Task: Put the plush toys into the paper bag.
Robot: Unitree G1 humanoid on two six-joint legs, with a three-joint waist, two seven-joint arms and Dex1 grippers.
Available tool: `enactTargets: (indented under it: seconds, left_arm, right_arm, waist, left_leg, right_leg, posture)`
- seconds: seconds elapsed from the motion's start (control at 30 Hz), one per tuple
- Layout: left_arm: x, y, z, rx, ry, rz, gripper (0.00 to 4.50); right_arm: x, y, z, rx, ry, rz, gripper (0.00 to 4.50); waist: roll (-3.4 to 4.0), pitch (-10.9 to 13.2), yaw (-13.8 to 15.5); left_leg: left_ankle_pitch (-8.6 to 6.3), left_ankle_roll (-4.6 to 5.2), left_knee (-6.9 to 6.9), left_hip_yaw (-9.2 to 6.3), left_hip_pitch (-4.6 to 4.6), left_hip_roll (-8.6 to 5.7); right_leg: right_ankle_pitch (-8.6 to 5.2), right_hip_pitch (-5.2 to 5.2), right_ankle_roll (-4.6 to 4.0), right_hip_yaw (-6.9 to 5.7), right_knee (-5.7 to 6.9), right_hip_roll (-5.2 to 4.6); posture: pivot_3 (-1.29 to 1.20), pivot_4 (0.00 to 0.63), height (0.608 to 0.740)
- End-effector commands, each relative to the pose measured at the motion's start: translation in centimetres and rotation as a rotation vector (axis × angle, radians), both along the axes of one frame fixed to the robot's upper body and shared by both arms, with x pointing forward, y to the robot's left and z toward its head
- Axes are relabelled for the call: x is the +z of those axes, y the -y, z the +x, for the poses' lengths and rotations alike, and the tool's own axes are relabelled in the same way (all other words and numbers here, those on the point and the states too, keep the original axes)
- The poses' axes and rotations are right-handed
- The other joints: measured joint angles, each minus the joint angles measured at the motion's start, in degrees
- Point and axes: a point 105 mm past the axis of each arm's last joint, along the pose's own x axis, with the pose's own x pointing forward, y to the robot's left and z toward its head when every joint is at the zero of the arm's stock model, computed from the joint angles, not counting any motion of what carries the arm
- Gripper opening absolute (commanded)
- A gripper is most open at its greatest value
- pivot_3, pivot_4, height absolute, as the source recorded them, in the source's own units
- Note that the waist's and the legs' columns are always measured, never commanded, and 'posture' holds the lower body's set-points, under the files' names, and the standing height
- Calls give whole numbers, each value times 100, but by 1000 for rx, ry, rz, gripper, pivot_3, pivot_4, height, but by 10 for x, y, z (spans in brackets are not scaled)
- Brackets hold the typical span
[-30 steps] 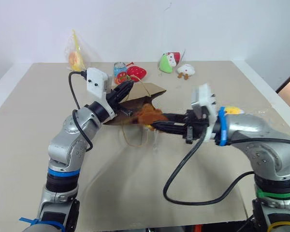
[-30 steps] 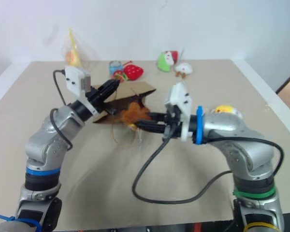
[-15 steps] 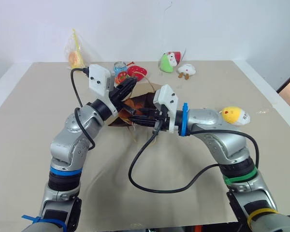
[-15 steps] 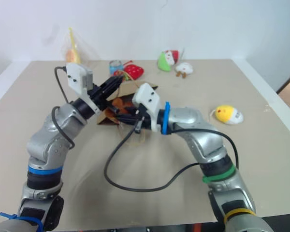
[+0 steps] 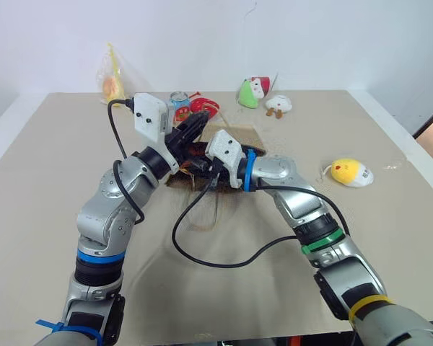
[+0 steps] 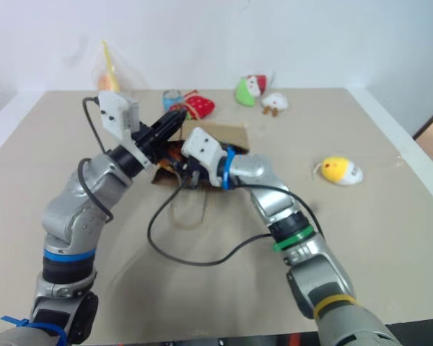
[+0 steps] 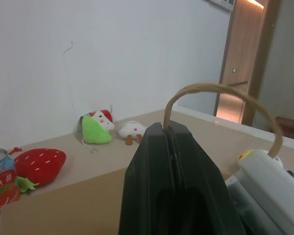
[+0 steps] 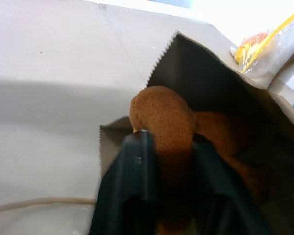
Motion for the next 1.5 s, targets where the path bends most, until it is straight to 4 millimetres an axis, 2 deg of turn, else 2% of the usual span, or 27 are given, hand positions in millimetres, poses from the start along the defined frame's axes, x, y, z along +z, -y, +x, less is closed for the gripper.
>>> enactTargets:
  seconds: [0.03,0.13,0.17,0.23,0.47,0.6,0.67,0.77,0.83,0.87,0.97,1.03,1.13,1.23,1.33,1.5]
  left_arm:
    - [16,3,-8,-16,65,-13,0]
    - [13,0,-6,-5,57,-4,0]
    - [12,-1,-5,-1,56,-3,0]
    - [12,-2,-2,7,54,1,0]
    - [13,1,-1,-1,56,2,0]
    - [13,-1,1,0,52,6,0]
    - [14,-2,3,2,50,10,0]
    - [15,-4,4,1,51,13,0]
    - [15,-5,4,1,50,12,0]
    - [15,-5,4,-1,49,9,0]
    - [17,-2,1,-11,49,-9,0]
    - [19,0,0,-16,52,-18,0]
    - [21,2,-3,-21,59,-27,0]
    - [22,3,-4,-20,64,-33,0]
    - [21,4,-6,-21,62,-38,0]
    - [20,6,-8,-22,60,-49,0]
  right_arm:
    - [18,-1,4,-3,70,29,2547]
    - [17,6,3,-11,101,3,3614]
    - [17,8,3,-14,108,-3,3785]
    - [18,17,0,-25,138,-26,4494]
    - [39,44,-25,-21,154,-8,4494]
    - [47,61,-59,63,-5,69,4494]
    - [55,76,-75,74,-102,111,4494]
    - [70,114,-87,11,-211,159,4494]
    - [80,139,-81,-97,-210,205,4494]
    - [81,158,-70,-212,-173,207,4494]
    - [65,215,-36,-591,-45,70,4494]
    - [57,241,-22,-768,-2,28,4494]
    - [41,256,-9,-893,17,18,4494]
    - [24,284,6,-1079,51,-16,4494]
    - [19,303,12,-1209,38,32,4494]
    - [0,326,16,-1385,-48,106,4494]
  waist:
    - [0,0,0]
    - [0,0,0]
    - [0,0,0]
    - [0,0,1]
    - [0,0,1]
    - [0,0,10]
    - [0,0,10]
    - [1,2,11]
    - [0,2,11]
    - [0,2,10]
    - [-1,2,8]
    - [-1,2,11]
    - [0,2,-6]
    - [0,2,-18]
    - [-1,2,1]
    - [0,2,-4]
  left_leg:
    - [0,0,0,0,0,0]
    - [0,0,0,0,-1,-1]
    - [0,0,0,1,-1,-1]
    - [0,0,0,-1,-1,-1]
    - [0,0,-1,1,0,0]
    - [0,0,-1,-2,-1,1]
    - [0,0,-1,-1,-1,0]
    - [0,1,0,-2,-2,-2]
    - [0,1,1,-2,1,-4]
    - [0,1,4,0,4,-11]
    - [0,1,4,-1,5,-12]
    - [1,2,4,0,6,-12]
    - [2,3,4,3,5,-12]
    - [2,3,-2,8,3,-9]
    - [2,2,-7,4,3,-1]
    - [3,1,-5,14,2,-11]
  right_leg:
    - [0,0,0,0,0,0]
    - [0,0,0,0,0,-3]
    - [0,0,0,0,0,-3]
    - [0,0,0,-1,0,-3]
    - [0,-2,0,0,0,-1]
    - [0,-1,0,-3,0,0]
    - [-1,-1,0,-2,0,-3]
    - [0,0,1,-4,0,-16]
    - [0,5,1,-4,-1,-16]
    - [1,8,3,-4,-1,-16]
    - [2,9,4,-3,-2,-13]
    - [2,10,4,-3,-2,-10]
    - [2,8,4,-1,-2,-10]
    - [3,-2,6,17,-2,0]
    - [2,-2,5,13,-3,9]
    - [4,-3,9,23,-4,-2]
  posture:
    - [0,150,740]
    - [0,150,740]
    - [0,150,740]
    - [0,150,740]
    - [0,150,740]
    - [0,150,740]
    - [0,150,740]
    - [0,150,740]
    - [0,150,740]
    - [0,150,740]
    - [0,150,740]
    - [0,150,740]
    - [0,150,740]
    - [0,150,740]
    - [0,150,740]
    - [0,150,740]
